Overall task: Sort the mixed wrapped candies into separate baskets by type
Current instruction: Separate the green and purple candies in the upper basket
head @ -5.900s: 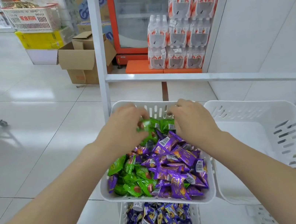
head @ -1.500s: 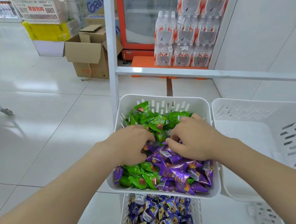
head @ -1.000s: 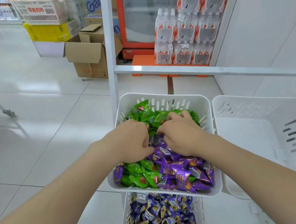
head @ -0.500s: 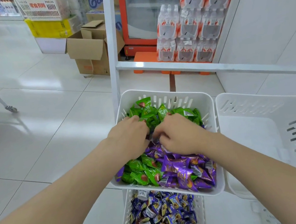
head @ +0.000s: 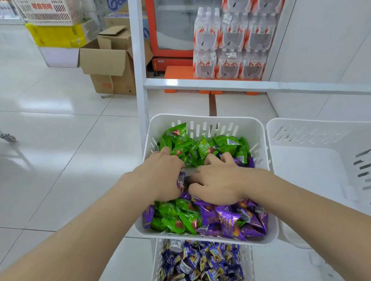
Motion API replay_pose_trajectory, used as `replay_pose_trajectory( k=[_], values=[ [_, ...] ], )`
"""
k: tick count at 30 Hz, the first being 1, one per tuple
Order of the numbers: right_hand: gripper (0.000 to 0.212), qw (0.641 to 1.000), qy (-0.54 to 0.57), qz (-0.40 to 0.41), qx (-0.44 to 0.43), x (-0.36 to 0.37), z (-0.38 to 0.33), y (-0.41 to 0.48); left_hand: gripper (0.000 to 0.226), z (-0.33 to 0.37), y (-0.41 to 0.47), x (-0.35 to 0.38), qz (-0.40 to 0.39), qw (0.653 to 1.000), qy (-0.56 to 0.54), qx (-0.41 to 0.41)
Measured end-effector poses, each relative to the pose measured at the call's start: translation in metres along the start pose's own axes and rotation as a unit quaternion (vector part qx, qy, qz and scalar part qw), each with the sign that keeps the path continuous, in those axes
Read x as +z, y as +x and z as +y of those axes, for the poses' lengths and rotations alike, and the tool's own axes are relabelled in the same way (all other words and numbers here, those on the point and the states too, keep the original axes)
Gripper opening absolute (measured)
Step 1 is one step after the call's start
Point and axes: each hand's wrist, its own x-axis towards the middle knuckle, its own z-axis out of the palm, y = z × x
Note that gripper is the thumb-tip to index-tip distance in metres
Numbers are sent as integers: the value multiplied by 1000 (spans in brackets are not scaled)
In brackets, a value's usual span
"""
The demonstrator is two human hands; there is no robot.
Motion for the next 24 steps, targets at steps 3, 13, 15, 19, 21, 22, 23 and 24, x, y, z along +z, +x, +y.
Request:
replay_pose_trajectory(
  k=[3,13,15,19,21,22,23,24],
  values=[
    [50,1000,24,-7,-8,1,4,0,29,-1,3,-2,-23,1000,-19,-9],
    [32,948,103,292,-72,1,16,-30,60,-1,-8,-7,0,1000,-9,21],
    [21,939,131,300,-108,0,-1,-40,66,-2,-14,-12,24,999,-32,16],
    [36,964,-41,250,-76,16,-37,-39,52,-1,-33,-26,71,996,-62,-6],
    [38,965,-82,245,-48,20,-41,-33,42,2,-44,-27,43,998,-52,-14],
    [34,966,-73,246,-36,19,-43,-31,41,6,-50,-26,7,999,-36,-19],
    [28,968,-41,247,-21,18,-45,-29,42,8,-53,-24,-26,999,-17,-23],
    [27,967,16,253,-2,16,-46,-30,43,11,-56,-22,-48,998,1,-27]
  ],
)
